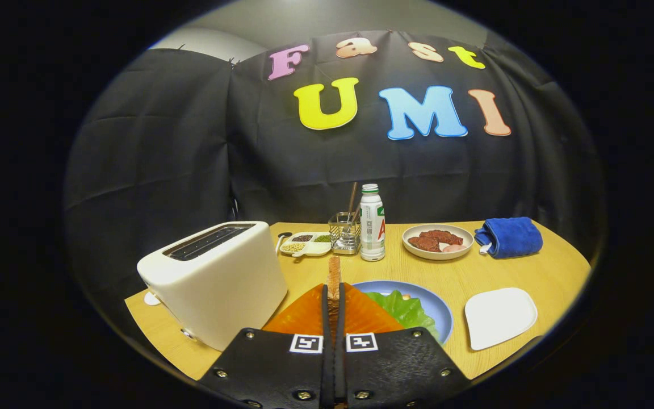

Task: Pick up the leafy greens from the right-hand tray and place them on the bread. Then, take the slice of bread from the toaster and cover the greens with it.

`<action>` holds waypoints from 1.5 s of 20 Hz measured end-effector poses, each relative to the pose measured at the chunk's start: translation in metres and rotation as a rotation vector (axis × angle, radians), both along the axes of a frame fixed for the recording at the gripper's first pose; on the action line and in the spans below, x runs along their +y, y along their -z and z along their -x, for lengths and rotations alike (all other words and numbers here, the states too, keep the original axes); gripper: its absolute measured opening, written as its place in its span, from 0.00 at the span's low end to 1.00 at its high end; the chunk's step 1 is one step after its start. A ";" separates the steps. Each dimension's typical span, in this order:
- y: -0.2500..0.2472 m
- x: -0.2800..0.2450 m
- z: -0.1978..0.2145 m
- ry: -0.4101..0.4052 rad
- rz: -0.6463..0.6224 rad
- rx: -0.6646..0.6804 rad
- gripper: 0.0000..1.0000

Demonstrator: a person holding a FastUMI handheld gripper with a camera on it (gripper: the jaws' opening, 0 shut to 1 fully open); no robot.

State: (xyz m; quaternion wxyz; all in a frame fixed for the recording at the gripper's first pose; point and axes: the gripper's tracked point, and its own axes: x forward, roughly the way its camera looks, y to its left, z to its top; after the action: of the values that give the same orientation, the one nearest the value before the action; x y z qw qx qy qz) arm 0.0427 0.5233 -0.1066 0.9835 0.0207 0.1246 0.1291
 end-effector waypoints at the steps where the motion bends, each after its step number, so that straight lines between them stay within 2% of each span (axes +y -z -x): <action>1: 0.002 -0.005 -0.002 0.012 0.007 0.002 0.01; 12: 0.023 -0.054 -0.016 0.089 0.044 0.058 0.02; 13: 0.025 -0.057 -0.017 0.091 0.061 0.061 0.05; 16: 0.028 -0.062 -0.018 0.094 0.080 0.069 0.05; 17: 0.031 -0.064 -0.018 0.096 0.090 0.081 0.10; 18: 0.034 -0.068 -0.021 0.104 0.103 0.086 0.10; 19: 0.037 -0.070 -0.021 0.103 0.104 0.098 0.17; 28: 0.050 -0.084 -0.026 0.112 0.098 0.133 0.17; 30: 0.044 -0.097 -0.025 0.154 0.149 0.105 0.17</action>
State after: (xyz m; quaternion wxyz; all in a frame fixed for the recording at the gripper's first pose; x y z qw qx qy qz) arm 0.0680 0.4268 -0.1504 0.9815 -0.0360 0.1832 0.0423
